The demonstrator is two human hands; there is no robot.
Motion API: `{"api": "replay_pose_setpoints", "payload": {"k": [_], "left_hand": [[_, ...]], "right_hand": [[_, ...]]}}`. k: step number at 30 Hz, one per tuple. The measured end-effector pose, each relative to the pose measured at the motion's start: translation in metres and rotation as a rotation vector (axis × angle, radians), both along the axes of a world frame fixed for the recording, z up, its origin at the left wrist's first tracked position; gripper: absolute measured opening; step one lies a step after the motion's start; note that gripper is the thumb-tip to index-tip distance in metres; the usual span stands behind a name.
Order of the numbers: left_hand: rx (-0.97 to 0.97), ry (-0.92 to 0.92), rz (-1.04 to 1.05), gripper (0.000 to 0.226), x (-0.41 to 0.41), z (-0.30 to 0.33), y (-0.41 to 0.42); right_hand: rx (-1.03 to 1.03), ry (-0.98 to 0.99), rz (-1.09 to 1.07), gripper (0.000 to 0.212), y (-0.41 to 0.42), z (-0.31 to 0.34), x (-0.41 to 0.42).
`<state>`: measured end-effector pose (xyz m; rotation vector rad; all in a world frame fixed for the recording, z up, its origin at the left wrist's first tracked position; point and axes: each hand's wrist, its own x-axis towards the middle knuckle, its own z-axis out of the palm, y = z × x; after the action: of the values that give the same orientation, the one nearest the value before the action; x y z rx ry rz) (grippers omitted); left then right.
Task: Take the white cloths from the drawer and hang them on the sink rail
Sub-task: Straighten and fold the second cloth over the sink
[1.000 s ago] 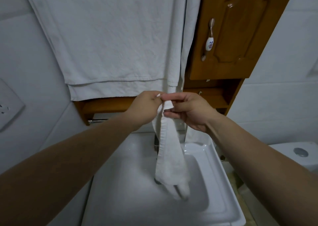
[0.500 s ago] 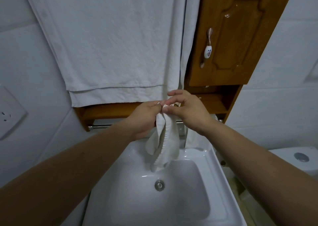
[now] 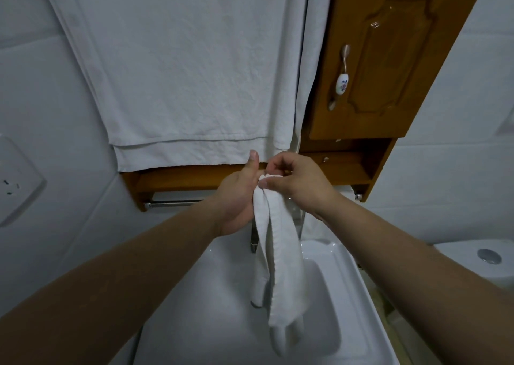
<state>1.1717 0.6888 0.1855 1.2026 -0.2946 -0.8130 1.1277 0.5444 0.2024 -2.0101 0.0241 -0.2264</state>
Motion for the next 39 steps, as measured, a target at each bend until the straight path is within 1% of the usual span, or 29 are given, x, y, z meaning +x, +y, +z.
{"api": "replay_pose_setpoints", "payload": {"k": [2,3,6,7,9,12,14,15,16,17,20,21,23,24,25,27,31,35,37,39], "left_hand": [[-0.051,0.033,-0.075,0.092,-0.001,0.000,-0.001],[-0.083,0.043,-0.110,0.096,-0.001,0.001,-0.001],[-0.118,0.033,-0.148,0.096,-0.002,0.001,0.001],[-0.106,0.019,-0.139,0.096,-0.002,0.000,0.001],[-0.037,-0.058,-0.068,0.097,-0.001,-0.002,0.000],[0.111,-0.254,0.076,0.091,-0.004,-0.006,-0.001],[0.207,-0.392,0.129,0.100,-0.008,-0.008,-0.003],[0.225,-0.418,0.137,0.107,-0.010,-0.008,-0.004],[0.205,-0.405,0.141,0.109,-0.011,-0.008,-0.005],[0.174,-0.389,0.148,0.108,-0.012,-0.009,-0.006],[0.120,-0.284,0.198,0.100,-0.010,-0.005,-0.007],[0.075,-0.231,0.174,0.090,-0.008,-0.005,-0.005],[-0.011,-0.162,0.074,0.053,-0.008,-0.001,0.000],[-0.008,-0.175,0.037,0.040,-0.008,-0.001,0.002],[0.016,-0.205,0.033,0.033,-0.008,-0.001,0.004],[0.046,-0.230,0.092,0.028,-0.009,-0.001,0.003],[0.051,-0.181,0.212,0.026,-0.013,-0.001,0.001],[0.060,-0.169,0.289,0.027,-0.009,-0.005,-0.001],[0.079,-0.165,0.311,0.028,-0.006,-0.007,-0.001],[0.131,-0.197,0.305,0.028,-0.005,-0.009,-0.001]], "right_hand": [[-0.027,0.001,-0.015,0.021,-0.001,-0.002,0.000],[-0.023,0.006,-0.020,0.025,-0.002,-0.002,0.000],[-0.001,0.043,-0.019,0.049,-0.003,-0.001,-0.001],[-0.005,0.056,-0.022,0.052,-0.003,-0.001,-0.001],[-0.010,0.088,-0.024,0.046,-0.003,-0.002,0.000],[0.075,0.150,0.013,0.034,-0.004,-0.001,-0.001],[0.072,0.165,0.017,0.036,-0.004,0.003,-0.002],[0.063,0.157,0.004,0.041,-0.004,0.003,-0.001],[0.064,0.136,-0.019,0.045,-0.004,0.003,0.000],[0.058,0.100,-0.043,0.045,-0.003,0.002,0.000],[-0.020,-0.044,-0.090,0.022,-0.002,0.001,0.001],[-0.016,-0.073,-0.108,0.017,-0.003,0.001,0.001],[0.051,-0.094,-0.129,0.014,-0.004,0.004,-0.001],[0.091,-0.095,-0.125,0.013,-0.005,0.006,-0.001],[0.124,-0.093,-0.120,0.012,-0.006,0.008,-0.002],[0.185,-0.089,-0.108,0.013,-0.007,0.009,-0.002],[0.320,-0.069,-0.093,0.018,-0.007,0.007,0.000],[0.456,0.063,-0.035,0.015,-0.013,0.004,-0.001],[0.435,0.105,-0.036,0.015,-0.016,0.001,-0.002],[0.358,0.093,-0.071,0.012,-0.016,0.000,-0.002]]}}
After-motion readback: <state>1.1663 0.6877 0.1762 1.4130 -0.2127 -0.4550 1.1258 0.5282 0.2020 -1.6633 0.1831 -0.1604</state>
